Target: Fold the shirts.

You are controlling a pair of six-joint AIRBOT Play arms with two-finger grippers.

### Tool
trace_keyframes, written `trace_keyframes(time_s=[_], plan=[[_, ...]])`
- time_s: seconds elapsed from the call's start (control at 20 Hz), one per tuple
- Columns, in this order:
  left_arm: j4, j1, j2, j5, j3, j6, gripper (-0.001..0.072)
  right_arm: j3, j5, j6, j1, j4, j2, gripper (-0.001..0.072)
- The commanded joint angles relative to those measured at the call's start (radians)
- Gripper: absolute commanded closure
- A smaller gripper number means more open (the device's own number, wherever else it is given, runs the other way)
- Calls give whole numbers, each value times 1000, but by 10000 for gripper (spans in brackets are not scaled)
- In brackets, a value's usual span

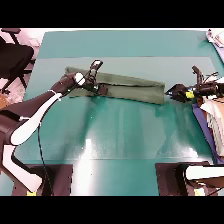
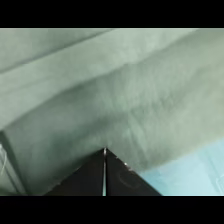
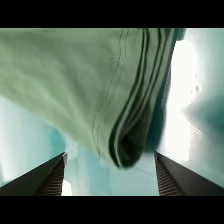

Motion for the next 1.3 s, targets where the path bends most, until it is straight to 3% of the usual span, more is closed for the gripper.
trace_keyframes(time_s=[0.0,0.15,0.4,0.65,0.9,1.0,1.1,1.15,1.2,1.25], plan=[[-7,-2,-44,-37,53,-6,683,-2,-49,-30,2,69,-61,73],[-2,-1,-45,-54,56,-5,682,-2,-94,-32,0,68,-107,18],[29,-1,-45,-73,56,-5,682,-1,-164,-77,0,115,-173,12],[29,-1,-45,-82,56,-5,682,110,-86,-90,42,190,-249,17],[29,-1,-45,-89,56,-5,682,246,-16,40,136,53,-313,28],[29,-1,-45,-90,56,-5,682,253,-8,42,156,31,-312,84],[29,-1,-45,-90,57,-5,682,253,-10,42,162,32,-301,185],[29,-1,-45,-90,57,-5,682,253,-9,42,162,33,-294,415],[29,-1,-44,-90,57,-5,682,253,-5,42,162,33,-285,696],[28,-1,-44,-90,57,-5,682,253,5,42,162,34,-274,692]])
